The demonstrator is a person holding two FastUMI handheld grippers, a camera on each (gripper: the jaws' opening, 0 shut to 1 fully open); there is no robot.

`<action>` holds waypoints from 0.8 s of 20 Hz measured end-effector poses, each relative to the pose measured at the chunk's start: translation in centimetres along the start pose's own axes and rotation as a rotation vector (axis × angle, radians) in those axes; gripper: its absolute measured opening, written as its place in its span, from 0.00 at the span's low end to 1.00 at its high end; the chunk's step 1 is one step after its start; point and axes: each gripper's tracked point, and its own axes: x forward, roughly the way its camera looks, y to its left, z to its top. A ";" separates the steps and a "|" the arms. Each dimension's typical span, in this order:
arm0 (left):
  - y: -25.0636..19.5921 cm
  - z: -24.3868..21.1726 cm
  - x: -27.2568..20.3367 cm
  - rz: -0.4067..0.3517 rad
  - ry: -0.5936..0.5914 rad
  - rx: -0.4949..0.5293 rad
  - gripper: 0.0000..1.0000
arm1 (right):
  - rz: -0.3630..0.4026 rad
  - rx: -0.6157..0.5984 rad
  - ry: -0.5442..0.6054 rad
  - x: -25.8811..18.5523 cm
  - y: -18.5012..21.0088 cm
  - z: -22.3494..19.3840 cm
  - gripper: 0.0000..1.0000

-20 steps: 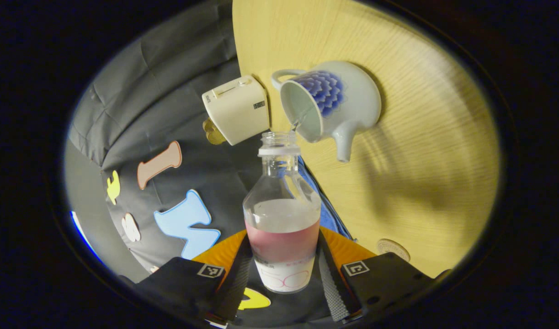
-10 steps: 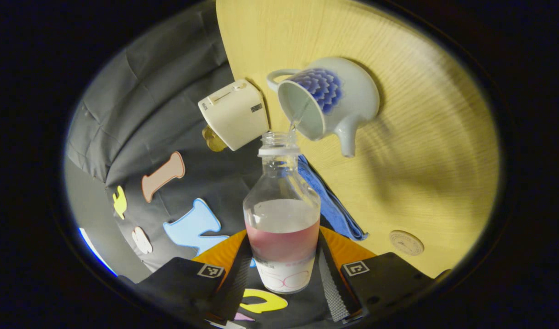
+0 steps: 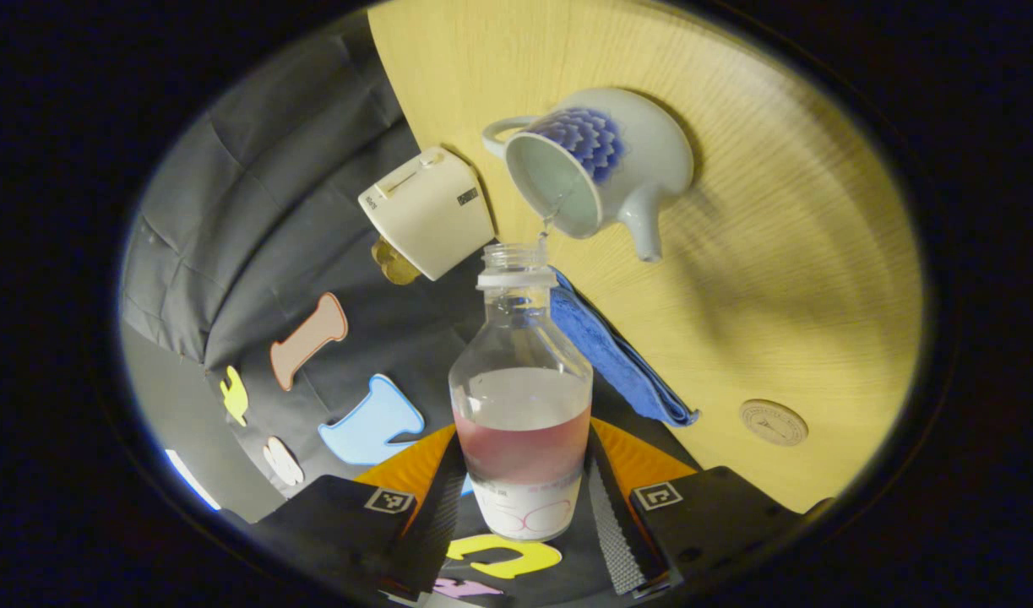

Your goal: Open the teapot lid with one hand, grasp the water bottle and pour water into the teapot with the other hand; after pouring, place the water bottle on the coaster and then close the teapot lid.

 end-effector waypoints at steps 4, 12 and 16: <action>0.5 0.2 -0.1 0.007 -0.011 0.017 0.85 | 0.002 0.000 0.003 0.0 0.1 -0.1 0.06; 1.7 -0.3 0.3 0.036 -0.004 0.073 0.79 | 0.001 0.009 0.007 -0.2 -0.2 -0.3 0.06; 1.8 -0.3 0.2 0.044 -0.009 0.064 0.79 | 0.000 0.011 0.017 -0.2 -0.2 -0.6 0.06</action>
